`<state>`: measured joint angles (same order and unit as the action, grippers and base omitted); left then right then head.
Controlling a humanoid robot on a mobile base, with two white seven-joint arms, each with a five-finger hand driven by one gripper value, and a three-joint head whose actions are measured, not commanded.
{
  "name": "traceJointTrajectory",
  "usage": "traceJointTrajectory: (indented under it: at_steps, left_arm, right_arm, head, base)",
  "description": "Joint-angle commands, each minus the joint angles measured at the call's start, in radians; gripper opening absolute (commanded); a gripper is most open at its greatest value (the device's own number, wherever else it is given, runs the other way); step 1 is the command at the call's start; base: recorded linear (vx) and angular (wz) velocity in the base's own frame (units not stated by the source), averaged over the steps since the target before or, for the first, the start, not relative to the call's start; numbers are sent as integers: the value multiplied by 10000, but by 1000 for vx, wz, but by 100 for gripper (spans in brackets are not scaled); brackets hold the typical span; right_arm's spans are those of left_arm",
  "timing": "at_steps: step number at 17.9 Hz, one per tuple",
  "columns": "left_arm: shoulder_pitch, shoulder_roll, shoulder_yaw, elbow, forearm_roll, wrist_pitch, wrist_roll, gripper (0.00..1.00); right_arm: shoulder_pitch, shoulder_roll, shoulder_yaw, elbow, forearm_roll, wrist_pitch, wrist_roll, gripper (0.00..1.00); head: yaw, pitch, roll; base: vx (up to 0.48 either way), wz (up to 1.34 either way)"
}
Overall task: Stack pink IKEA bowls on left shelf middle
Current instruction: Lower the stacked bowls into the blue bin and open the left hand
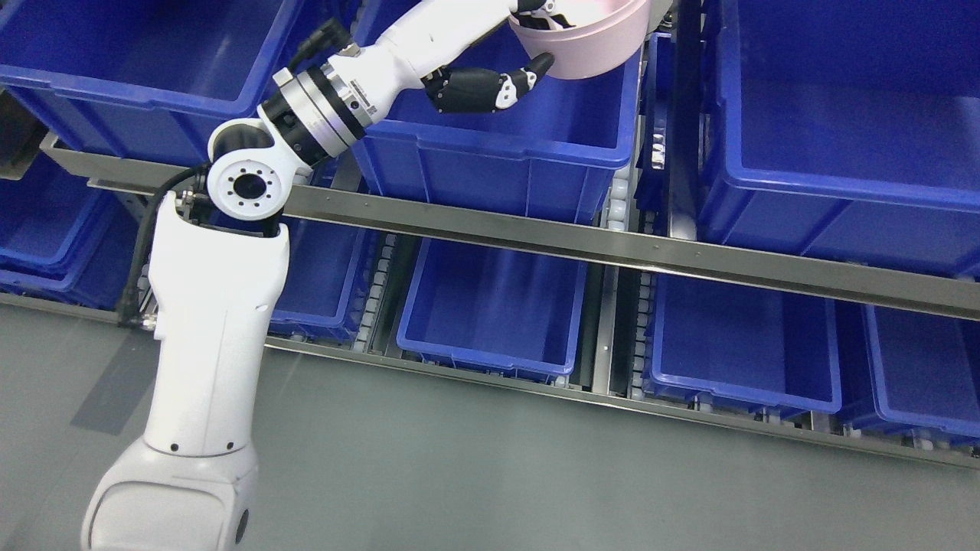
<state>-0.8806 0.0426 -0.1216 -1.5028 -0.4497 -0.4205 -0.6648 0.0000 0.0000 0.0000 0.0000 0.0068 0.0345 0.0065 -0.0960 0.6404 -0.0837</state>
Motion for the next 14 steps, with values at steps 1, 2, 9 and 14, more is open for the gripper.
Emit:
traceJointTrajectory:
  at_steps: [1,2,9,14]
  left_arm:
    - [-29,1245,171,194,-13,2,-9,4]
    - [-14,1352,203,240,-28,48,-9,4]
    - [-259,2213,235,762,-28,125,-314,4]
    - [-289,2642,81,1846,-350,171,-684,4]
  right_arm:
    - [292,-175,-107,-337,-68,8,-3,100]
    - [292,-175,-107,-337,-68,8,-3,100]
    - [292,-175,-123,-337,-68,8,-3,100]
    - [292,-175,-107,-337,-68,8,-3,100]
  head:
    - [0,0,0]
    - [0,0,0]
    - [0,0,0]
    - [0,0,0]
  base:
    - [201,-150]
    - [170,-119]
    - [163,-114]
    - [123,-140]
